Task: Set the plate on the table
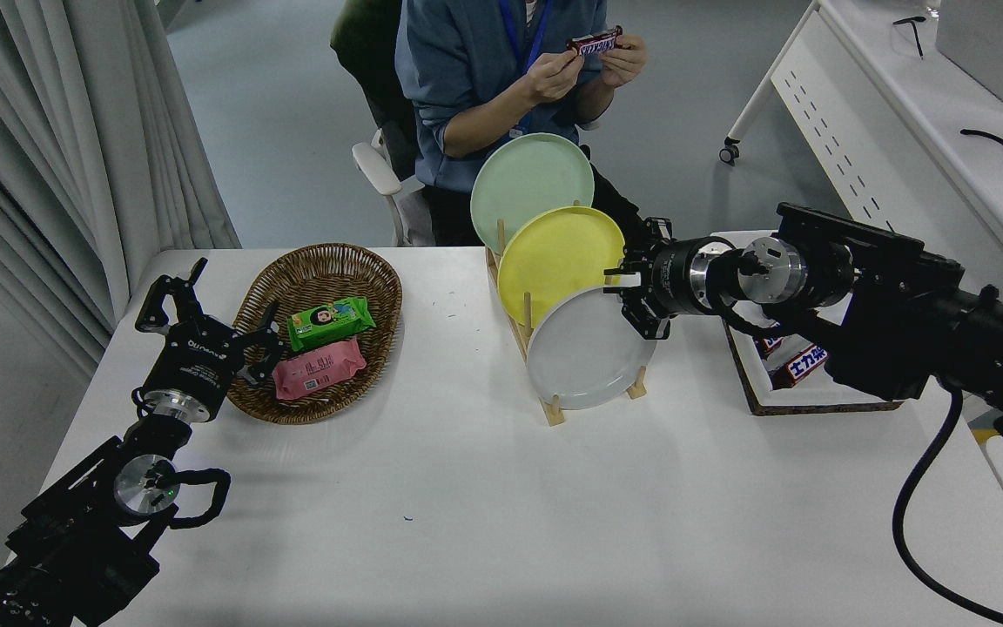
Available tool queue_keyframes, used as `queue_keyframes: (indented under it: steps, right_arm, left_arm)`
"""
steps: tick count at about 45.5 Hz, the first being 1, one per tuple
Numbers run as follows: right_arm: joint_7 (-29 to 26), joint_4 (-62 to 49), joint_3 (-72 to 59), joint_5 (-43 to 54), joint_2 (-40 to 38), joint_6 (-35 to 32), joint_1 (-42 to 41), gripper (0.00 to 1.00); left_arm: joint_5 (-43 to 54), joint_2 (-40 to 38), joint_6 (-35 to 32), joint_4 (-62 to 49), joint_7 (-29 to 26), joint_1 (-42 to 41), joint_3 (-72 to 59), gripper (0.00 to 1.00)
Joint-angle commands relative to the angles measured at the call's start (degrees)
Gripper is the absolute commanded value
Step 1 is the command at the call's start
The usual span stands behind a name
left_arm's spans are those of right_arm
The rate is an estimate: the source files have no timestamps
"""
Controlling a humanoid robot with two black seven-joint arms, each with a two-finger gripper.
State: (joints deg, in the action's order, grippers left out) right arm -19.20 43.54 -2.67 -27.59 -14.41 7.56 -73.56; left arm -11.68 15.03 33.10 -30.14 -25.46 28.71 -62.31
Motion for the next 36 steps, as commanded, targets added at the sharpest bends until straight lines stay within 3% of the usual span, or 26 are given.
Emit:
queue_keyframes:
  steps: [1,36]
  right_arm:
    - [-0.2,0.0,0.1,0.0,0.1,0.0,0.0,0.17]
    - [-0.3,-1.1,0.0,0.1,0.9,1.4,0.3,0.13]
  left_arm:
    - [0.1,0.0,-0.1,0.0,0.1,0.0,0.0,1.0]
    - [0.0,0.0,0.0,0.0,0.1,0.0,0.0,1.0]
